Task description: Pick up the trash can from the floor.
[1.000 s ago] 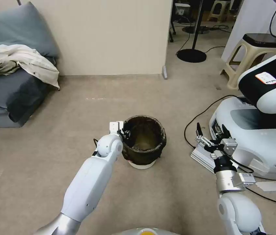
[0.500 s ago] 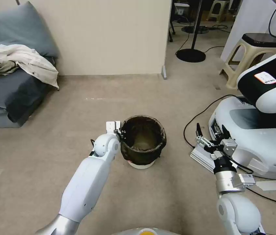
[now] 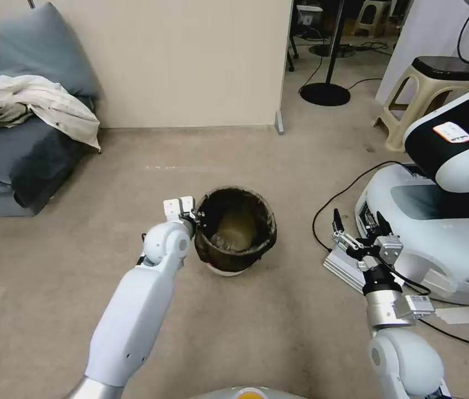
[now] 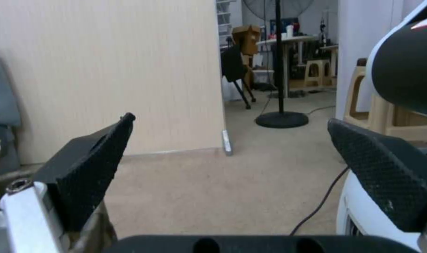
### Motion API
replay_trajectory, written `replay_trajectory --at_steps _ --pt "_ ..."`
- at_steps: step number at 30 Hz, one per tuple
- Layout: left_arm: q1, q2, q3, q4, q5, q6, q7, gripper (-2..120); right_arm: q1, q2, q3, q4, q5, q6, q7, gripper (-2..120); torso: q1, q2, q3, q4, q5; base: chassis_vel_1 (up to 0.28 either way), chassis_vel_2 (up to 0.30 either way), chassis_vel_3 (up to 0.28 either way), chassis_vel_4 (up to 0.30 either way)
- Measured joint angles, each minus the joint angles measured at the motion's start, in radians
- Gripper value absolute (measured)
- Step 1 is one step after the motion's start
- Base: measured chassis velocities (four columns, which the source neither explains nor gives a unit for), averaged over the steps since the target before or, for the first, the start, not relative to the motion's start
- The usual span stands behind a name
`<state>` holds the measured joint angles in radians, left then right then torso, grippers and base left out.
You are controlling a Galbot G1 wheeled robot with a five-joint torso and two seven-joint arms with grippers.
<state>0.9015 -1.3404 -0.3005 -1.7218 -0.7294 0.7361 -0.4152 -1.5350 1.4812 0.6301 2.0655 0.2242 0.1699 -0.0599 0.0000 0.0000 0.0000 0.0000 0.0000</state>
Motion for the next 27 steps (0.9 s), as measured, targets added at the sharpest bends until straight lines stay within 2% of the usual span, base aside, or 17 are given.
replay_trajectory --at_steps 13,20,27 --pt "0.099 0.038 -0.073 -0.179 -0.118 0.0 -0.015 1 -0.003 -0.006 -0.007 0.007 -0.005 -0.003 -0.001 100 0.0 0.0 0.0 0.0 0.0 0.0 0.0 0.0 0.0" --pt "0.136 0.045 -0.099 -0.234 -0.147 0.0 -0.019 1 -0.004 -0.011 -0.009 0.011 -0.005 -0.006 -0.002 100 0.0 0.0 0.0 0.0 0.0 0.0 0.0 0.0 0.0" --pt "0.15 0.046 -0.11 -0.25 -0.151 -0.001 -0.02 1 -0.003 -0.014 -0.01 0.011 -0.004 -0.008 -0.002 100 0.0 0.0 0.0 0.0 0.0 0.0 0.0 0.0 0.0"
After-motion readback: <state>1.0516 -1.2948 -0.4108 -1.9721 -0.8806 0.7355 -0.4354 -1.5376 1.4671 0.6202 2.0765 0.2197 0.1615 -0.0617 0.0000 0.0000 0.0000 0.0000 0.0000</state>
